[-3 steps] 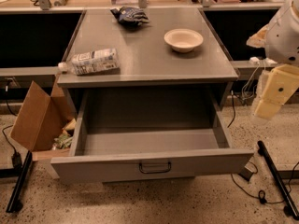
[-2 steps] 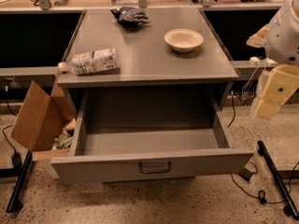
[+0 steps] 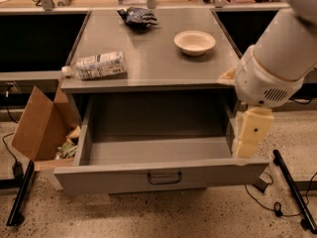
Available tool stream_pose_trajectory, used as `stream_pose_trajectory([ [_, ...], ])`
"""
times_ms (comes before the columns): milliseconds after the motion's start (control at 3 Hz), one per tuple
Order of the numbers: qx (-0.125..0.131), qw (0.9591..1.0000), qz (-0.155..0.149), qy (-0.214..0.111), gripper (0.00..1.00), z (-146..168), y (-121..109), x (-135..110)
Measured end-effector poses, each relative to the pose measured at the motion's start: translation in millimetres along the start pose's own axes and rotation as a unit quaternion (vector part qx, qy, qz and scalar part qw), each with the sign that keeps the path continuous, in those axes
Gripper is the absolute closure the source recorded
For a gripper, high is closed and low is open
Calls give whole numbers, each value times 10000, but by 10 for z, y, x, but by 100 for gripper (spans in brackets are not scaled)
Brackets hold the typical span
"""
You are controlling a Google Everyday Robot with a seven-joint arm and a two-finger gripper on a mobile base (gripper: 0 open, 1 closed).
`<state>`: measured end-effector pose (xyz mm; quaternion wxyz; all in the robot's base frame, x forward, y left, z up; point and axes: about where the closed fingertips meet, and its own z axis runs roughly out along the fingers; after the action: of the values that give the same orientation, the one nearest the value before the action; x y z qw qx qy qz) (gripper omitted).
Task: Close top drawer
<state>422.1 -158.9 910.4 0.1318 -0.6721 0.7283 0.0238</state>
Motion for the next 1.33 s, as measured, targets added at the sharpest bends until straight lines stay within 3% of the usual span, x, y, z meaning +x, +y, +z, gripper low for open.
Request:
stream_pose_trajectory([
  [333,-303,9994,-167,-74,19,303,193,-193],
  [667,-655,9975,-171,-195,51,1175,509,181],
  [1000,-893,9957,-111,-237,74,1921,725,512],
  [1333,-878,9958,-98,-258,97,1975,725,507],
])
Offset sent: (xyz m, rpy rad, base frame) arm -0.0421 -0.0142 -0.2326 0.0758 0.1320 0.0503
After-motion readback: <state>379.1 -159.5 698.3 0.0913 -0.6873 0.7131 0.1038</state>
